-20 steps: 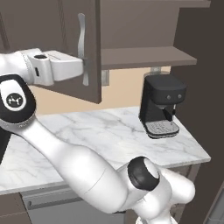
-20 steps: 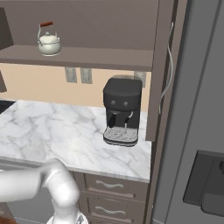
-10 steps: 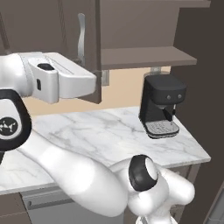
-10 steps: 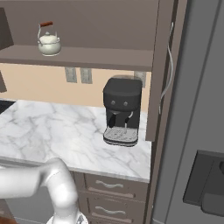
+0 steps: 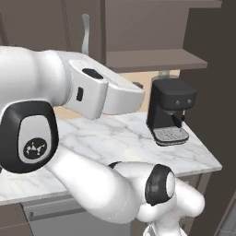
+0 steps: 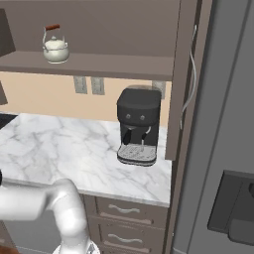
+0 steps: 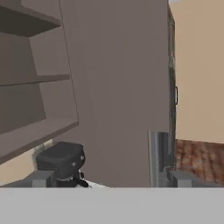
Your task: Open the cabinet, pick the kettle from the cabinet, and place it in the sink.
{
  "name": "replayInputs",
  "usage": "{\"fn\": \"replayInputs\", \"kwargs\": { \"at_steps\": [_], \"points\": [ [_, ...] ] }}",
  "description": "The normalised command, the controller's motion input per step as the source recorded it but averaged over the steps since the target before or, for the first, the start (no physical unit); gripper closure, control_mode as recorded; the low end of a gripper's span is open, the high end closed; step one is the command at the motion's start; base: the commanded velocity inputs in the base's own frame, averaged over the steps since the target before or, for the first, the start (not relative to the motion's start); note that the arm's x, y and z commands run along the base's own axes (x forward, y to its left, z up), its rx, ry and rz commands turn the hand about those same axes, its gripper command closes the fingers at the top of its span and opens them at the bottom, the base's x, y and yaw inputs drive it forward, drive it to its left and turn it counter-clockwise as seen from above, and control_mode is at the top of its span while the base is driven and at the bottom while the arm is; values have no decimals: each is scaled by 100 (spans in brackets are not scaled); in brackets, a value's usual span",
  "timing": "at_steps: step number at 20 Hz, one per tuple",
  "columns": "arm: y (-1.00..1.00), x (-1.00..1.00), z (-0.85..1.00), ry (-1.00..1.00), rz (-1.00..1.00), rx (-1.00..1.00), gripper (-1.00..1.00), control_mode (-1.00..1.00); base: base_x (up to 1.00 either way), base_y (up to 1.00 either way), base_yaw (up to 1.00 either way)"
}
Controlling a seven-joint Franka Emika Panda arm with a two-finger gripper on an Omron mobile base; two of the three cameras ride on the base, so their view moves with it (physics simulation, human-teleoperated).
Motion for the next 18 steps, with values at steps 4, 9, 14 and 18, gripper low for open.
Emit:
{"fn": "replayInputs", "kwargs": {
  "at_steps": [4, 9, 14, 18],
  "points": [
    [-87, 0, 1, 0, 15, 31, -100, -100, 0, 0, 0],
    [-73, -7, 7, 0, 20, 25, -100, -100, 0, 0, 0],
    [-33, -2, 15, 0, 18, 20, -100, -100, 0, 0, 0],
    [-3, 12, 10, 3, 19, 10, -100, -100, 0, 0, 0]
  ]
}}
